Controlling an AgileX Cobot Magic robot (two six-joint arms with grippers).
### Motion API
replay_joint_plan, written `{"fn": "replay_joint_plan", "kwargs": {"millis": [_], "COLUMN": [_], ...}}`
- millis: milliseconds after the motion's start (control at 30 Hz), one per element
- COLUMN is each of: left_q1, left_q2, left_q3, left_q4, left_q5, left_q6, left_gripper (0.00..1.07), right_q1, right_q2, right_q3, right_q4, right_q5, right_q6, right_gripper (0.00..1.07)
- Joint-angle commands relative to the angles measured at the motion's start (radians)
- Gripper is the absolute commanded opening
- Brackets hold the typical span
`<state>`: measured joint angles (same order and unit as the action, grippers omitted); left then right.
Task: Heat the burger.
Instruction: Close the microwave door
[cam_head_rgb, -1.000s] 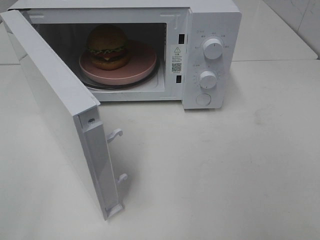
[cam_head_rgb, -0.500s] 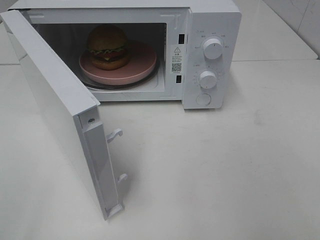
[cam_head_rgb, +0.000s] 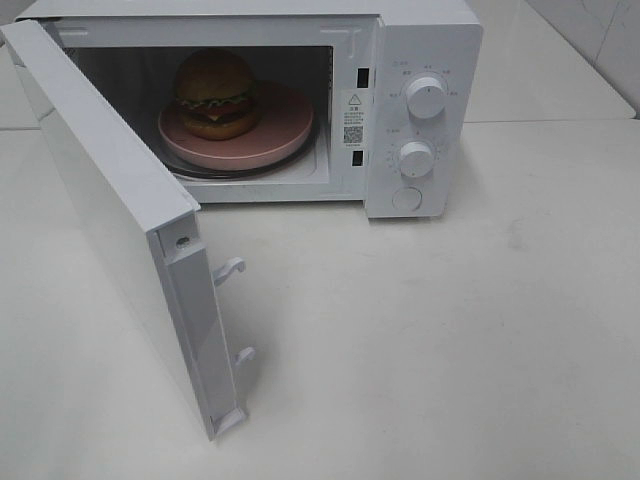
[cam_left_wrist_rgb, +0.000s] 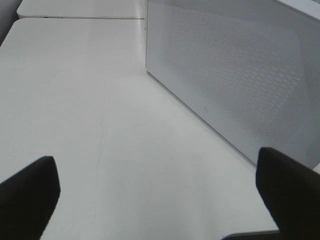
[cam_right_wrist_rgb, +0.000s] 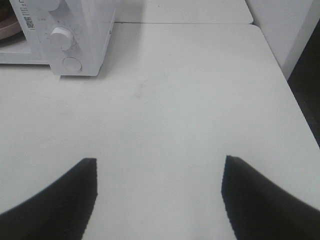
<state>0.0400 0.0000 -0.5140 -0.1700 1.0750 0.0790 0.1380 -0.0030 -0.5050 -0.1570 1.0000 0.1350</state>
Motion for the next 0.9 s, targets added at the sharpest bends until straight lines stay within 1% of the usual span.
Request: {"fn": "replay_joint_plan", "kwargs": {"millis": [33,100,133,200,233,267,300,333,367,400,433,467,500,533,567,600,633,667,700,733,800,833,900], "left_q1": [0.002,0.002,0.002,0.002,0.002,0.002,0.002,0.002,0.002,0.002,0.002,0.002,0.002,0.002,0.002,0.002,0.002,0.002,0.002,0.002,0.002,0.002,0.002], "left_q2": [0.016,0.065,0.065,0.135,0.135,0.184,0.184,0.234,0.257,0.257,0.299,0.299,0.342,0.369,0.369,0.427,0.480,0.480,0.508,0.508,0.577,0.577,0.650], "left_q3": [-0.006,-0.035,-0.035,-0.047,-0.047,-0.047,-0.047,-0.047,-0.047,-0.047,-0.047,-0.047,-0.047,-0.047,-0.047,-0.047,-0.047,-0.047,-0.047,-0.047,-0.041,-0.041,0.004], "left_q4": [-0.022,-0.018,-0.018,0.005,0.005,0.008,0.008,0.008,0.008,0.008,0.008,0.008,0.008,0.008,0.008,0.008,0.005,0.005,0.004,0.004,-0.010,-0.010,-0.078], "left_q5": [-0.018,-0.040,-0.040,-0.079,-0.079,-0.108,-0.108,-0.153,-0.178,-0.178,-0.218,-0.218,-0.254,-0.274,-0.274,-0.311,-0.346,-0.346,-0.372,-0.372,-0.480,-0.480,-0.701], "left_q6": [-0.007,-0.006,-0.006,0.007,0.007,0.021,0.021,0.021,0.021,0.021,0.021,0.021,0.021,0.021,0.021,0.021,0.021,0.021,0.029,0.029,0.077,0.077,0.187], "left_gripper": [0.99,0.96,0.96,0.91,0.91,0.84,0.84,0.75,0.68,0.68,0.56,0.56,0.43,0.36,0.36,0.19,0.10,0.10,0.00,0.00,0.00,0.00,0.00], "right_q1": [-0.006,-0.006,-0.006,-0.006,-0.006,-0.006,-0.006,-0.006,-0.006,-0.006,-0.006,-0.006,-0.006,-0.006,-0.006,-0.006,-0.006,-0.006,-0.006,-0.006,-0.006,-0.006,-0.006], "right_q2": [-0.028,-0.028,-0.028,-0.028,-0.028,-0.028,-0.028,-0.028,-0.028,-0.028,-0.028,-0.028,-0.028,-0.028,-0.028,-0.028,-0.028,-0.028,-0.028,-0.028,-0.028,-0.028,-0.028], "right_q3": [0.002,0.002,0.002,0.002,0.002,0.002,0.002,0.002,0.002,0.002,0.002,0.002,0.002,0.002,0.002,0.002,0.002,0.002,0.002,0.002,0.002,0.002,0.002], "right_q4": [-0.003,-0.003,-0.003,-0.003,-0.003,-0.003,-0.003,-0.003,-0.003,-0.003,-0.003,-0.003,-0.003,-0.003,-0.003,-0.003,-0.003,-0.003,-0.003,-0.003,-0.003,-0.003,-0.003], "right_q5": [-0.003,-0.003,-0.003,-0.003,-0.003,-0.003,-0.003,-0.003,-0.003,-0.003,-0.003,-0.003,-0.003,-0.003,-0.003,-0.003,-0.003,-0.003,-0.003,-0.003,-0.003,-0.003,-0.003], "right_q6": [-0.005,-0.005,-0.005,-0.005,-0.005,-0.005,-0.005,-0.005,-0.005,-0.005,-0.005,-0.005,-0.005,-0.005,-0.005,-0.005,-0.005,-0.005,-0.005,-0.005,-0.005,-0.005,-0.005], "right_gripper": [0.68,0.68,0.68,0.68,0.68,0.68,0.68,0.68,0.68,0.68,0.68,0.68,0.68,0.68,0.68,0.68,0.68,0.68,0.68,0.68,0.68,0.68,0.68]}}
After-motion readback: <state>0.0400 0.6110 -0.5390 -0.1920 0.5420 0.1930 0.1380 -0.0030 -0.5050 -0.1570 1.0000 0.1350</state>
